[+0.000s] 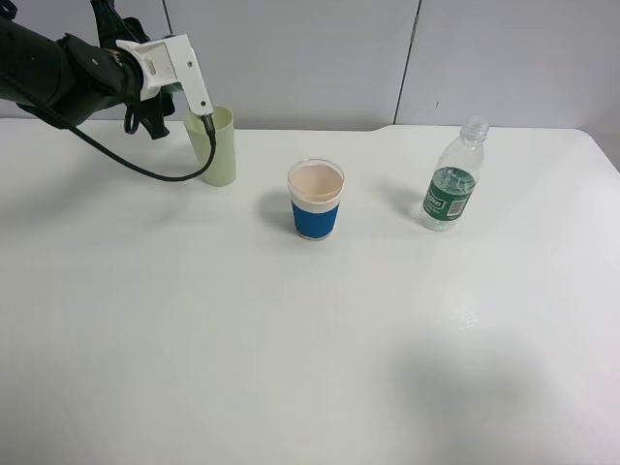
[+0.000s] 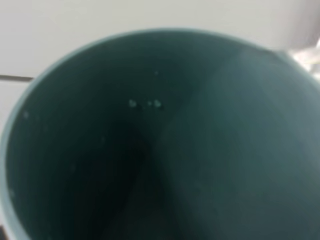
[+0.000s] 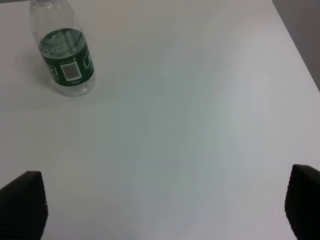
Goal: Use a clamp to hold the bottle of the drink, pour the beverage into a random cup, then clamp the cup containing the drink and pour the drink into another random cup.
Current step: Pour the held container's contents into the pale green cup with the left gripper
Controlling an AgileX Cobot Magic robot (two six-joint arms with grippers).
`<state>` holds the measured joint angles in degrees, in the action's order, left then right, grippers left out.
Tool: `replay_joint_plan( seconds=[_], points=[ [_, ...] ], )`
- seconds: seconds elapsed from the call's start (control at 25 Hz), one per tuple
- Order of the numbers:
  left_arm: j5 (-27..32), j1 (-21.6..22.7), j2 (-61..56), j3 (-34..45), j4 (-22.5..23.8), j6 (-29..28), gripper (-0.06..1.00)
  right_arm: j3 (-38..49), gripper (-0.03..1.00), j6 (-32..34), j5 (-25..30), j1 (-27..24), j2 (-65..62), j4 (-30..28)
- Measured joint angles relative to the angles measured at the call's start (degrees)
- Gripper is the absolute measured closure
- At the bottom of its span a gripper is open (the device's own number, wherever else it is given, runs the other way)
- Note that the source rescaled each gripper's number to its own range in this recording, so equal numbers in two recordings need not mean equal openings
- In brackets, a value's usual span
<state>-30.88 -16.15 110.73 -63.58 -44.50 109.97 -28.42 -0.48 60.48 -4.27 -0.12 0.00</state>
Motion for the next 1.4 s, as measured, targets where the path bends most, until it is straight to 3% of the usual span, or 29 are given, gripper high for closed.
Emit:
replay_joint_plan(
  seconds=[1.08, 1.4],
  points=[
    [-2.1, 0.0, 0.0, 0.0, 2.7, 6.0, 0.93, 0.0, 0.09, 0.0, 0.0, 0.0, 0.0, 0.0],
    [-2.1, 0.0, 0.0, 0.0, 7.0, 6.4, 0.93, 0.0, 0.09, 0.0, 0.0, 0.0, 0.0, 0.0]
  ],
)
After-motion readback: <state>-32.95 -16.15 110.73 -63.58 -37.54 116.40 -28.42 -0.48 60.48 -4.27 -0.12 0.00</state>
